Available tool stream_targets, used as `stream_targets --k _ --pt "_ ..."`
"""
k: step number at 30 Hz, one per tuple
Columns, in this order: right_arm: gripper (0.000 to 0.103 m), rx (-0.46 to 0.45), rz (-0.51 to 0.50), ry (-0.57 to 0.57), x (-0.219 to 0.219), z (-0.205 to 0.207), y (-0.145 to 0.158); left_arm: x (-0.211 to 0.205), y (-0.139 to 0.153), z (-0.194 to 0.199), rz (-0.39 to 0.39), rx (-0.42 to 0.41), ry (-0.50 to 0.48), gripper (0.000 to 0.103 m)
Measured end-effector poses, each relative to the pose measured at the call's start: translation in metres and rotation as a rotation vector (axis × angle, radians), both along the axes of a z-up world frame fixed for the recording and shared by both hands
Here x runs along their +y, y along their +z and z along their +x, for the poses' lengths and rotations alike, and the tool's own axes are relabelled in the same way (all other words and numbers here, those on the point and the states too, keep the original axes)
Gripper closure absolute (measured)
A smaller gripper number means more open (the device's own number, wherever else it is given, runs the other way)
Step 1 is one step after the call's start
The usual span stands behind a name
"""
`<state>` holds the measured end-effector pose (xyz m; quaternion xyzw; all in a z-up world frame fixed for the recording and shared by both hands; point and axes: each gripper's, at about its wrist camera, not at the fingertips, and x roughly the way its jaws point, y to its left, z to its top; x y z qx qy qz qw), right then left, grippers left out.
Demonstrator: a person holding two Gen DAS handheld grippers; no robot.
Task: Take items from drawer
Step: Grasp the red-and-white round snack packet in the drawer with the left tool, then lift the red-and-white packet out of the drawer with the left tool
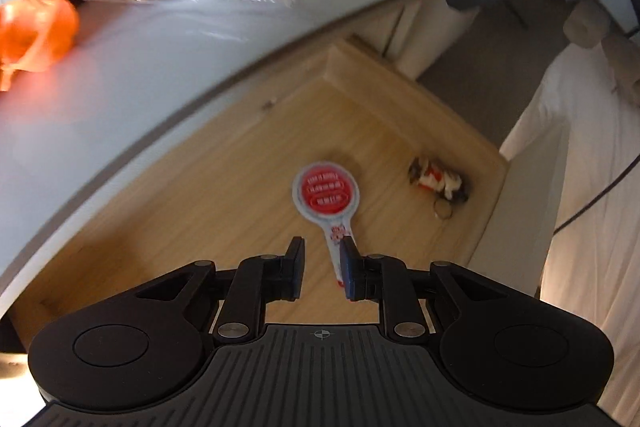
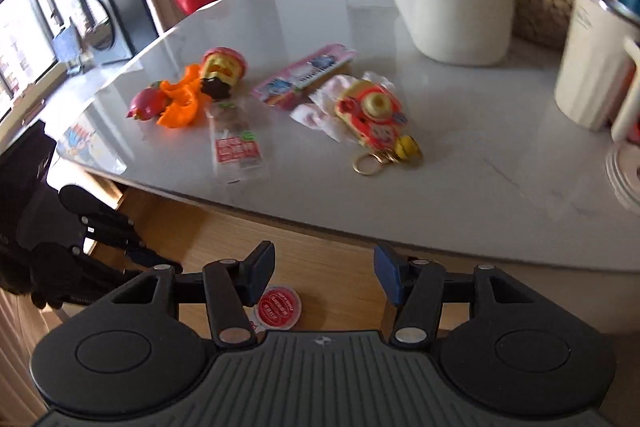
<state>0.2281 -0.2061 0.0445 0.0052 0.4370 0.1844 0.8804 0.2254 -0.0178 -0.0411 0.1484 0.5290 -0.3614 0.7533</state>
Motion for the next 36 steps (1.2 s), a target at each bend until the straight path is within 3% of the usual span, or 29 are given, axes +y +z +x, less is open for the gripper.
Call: stream_targets --k 3,7,13,17,21,25,30,36 --pt "0.048 0.018 0.108 -0.077 -0.017 0.002 -0.020 -0.026 -0.019 0.004 0.119 0.011 -0.063 0.082" --pt "0.048 0.018 0.075 -0.132 -0.022 0.001 -0.026 -0.045 -0.042 0.014 0.207 0.027 -0.055 0.082" --pt "0.048 -0.065 0.141 -0.127 -0.030 -0.010 -0.013 -0.062 -0.063 0.027 0.218 0.127 -0.008 0.082" --pt "0.048 -0.094 0.166 -0.170 -0.039 -0.013 -0.010 -0.075 -0.073 0.028 0.248 0.136 0.008 0.081" --pt "0.048 -0.085 0.214 -0.194 -0.048 -0.013 -0.009 -0.085 -0.074 0.035 0.235 0.130 0.048 0.073" --pt "0.048 -0.112 0.185 -0.208 -0.045 -0.016 -0.008 -0.093 -0.074 0.038 0.234 0.127 0.073 0.070" --pt "0.048 -0.166 0.140 -0.233 -0.042 -0.021 -0.005 -0.102 -0.077 0.041 0.170 0.176 0.113 0.069" --pt "0.046 -0.183 0.134 -0.269 -0.045 -0.021 -0.004 -0.109 -0.074 0.046 0.161 0.134 0.127 0.065"
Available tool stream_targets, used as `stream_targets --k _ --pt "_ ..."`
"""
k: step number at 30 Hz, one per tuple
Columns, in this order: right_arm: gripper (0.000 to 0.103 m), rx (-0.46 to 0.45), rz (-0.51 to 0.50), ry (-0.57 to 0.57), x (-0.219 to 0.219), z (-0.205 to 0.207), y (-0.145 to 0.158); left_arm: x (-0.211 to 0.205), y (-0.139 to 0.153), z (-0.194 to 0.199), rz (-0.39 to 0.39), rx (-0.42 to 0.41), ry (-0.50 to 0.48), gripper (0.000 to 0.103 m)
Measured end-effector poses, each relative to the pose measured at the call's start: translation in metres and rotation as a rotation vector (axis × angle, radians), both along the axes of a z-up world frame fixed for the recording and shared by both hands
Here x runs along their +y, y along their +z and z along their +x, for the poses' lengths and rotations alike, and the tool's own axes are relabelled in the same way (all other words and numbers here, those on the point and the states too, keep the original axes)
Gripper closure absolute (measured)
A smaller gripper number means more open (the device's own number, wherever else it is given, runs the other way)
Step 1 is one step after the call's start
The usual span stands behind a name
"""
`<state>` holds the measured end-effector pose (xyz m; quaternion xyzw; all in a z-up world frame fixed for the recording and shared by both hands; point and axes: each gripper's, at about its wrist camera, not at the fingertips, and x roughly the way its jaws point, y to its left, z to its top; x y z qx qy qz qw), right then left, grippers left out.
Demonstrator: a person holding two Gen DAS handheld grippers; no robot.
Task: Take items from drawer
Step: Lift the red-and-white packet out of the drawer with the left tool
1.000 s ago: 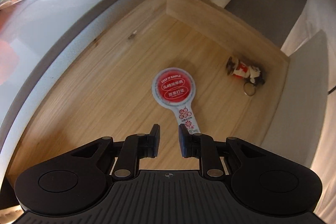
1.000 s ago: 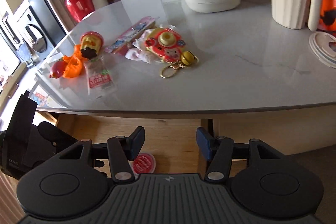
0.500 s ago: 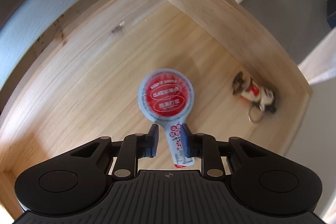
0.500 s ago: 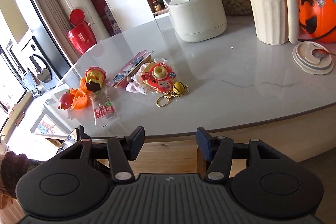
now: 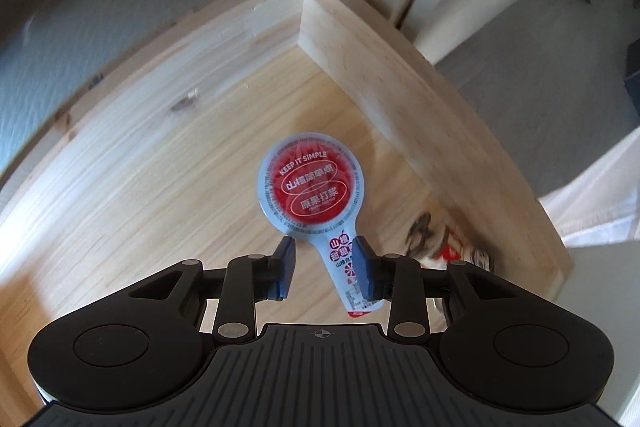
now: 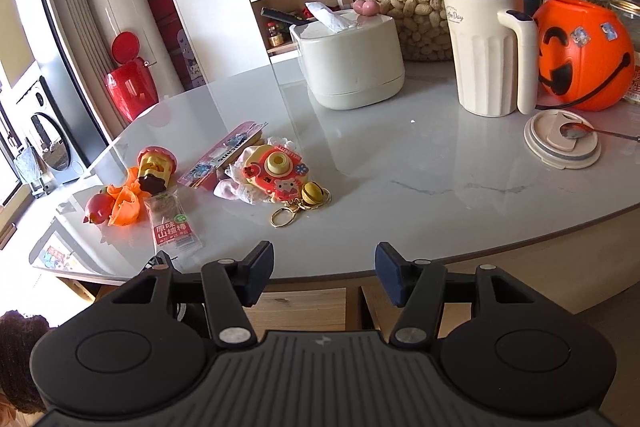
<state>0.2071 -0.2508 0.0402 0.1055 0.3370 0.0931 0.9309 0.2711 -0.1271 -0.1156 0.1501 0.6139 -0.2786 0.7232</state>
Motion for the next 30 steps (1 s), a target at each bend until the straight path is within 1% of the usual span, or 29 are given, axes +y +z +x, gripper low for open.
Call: stream_targets --k 3,6,9,12,14,16,17,18,21,24,26,28,30 --pt "0.046 -0.002 -0.009 0.000 0.002 0.000 0.000 -0.003 0.001 0.002 -0.002 -0.014 0.013 0.064" --pt "0.046 -0.010 -0.019 0.001 0.004 -0.001 0.001 -0.005 0.002 0.004 -0.013 -0.031 0.032 0.066" --pt "0.046 -0.015 -0.023 -0.004 0.003 -0.002 0.001 -0.007 0.004 0.005 -0.023 -0.061 0.054 0.066" --pt "0.046 -0.014 -0.024 0.006 0.003 -0.002 0.000 -0.009 0.004 0.005 -0.034 -0.103 0.054 0.063" --pt "0.046 -0.017 -0.031 0.009 0.004 -0.003 0.000 -0.009 0.005 0.005 -0.035 -0.128 0.060 0.059" --pt "0.047 -0.024 -0.037 0.008 0.005 -0.004 0.001 -0.009 0.006 0.006 -0.035 -0.138 0.076 0.059" --pt "0.047 -0.029 -0.039 0.005 0.005 -0.004 0.001 -0.008 0.007 0.007 -0.044 -0.143 0.085 0.062" --pt "0.047 -0.034 -0.040 -0.001 0.005 -0.005 0.001 -0.008 0.008 0.007 -0.055 -0.146 0.089 0.062" --pt "0.046 -0.050 -0.030 -0.028 0.001 -0.007 0.002 -0.005 0.010 0.009 -0.071 -0.151 0.107 0.060" --pt "0.046 -0.041 -0.002 -0.029 -0.004 -0.007 0.002 -0.003 0.010 0.009 -0.063 -0.175 0.122 0.059" --pt "0.047 -0.037 -0.004 -0.024 -0.004 -0.006 0.001 -0.004 0.010 0.009 -0.047 -0.211 0.132 0.059" --pt "0.046 -0.035 -0.018 -0.013 -0.002 -0.007 0.001 -0.006 0.009 0.008 -0.014 -0.251 0.117 0.058" --pt "0.046 -0.033 -0.035 -0.007 0.001 -0.009 0.000 -0.008 0.007 0.006 0.024 -0.274 0.084 0.065"
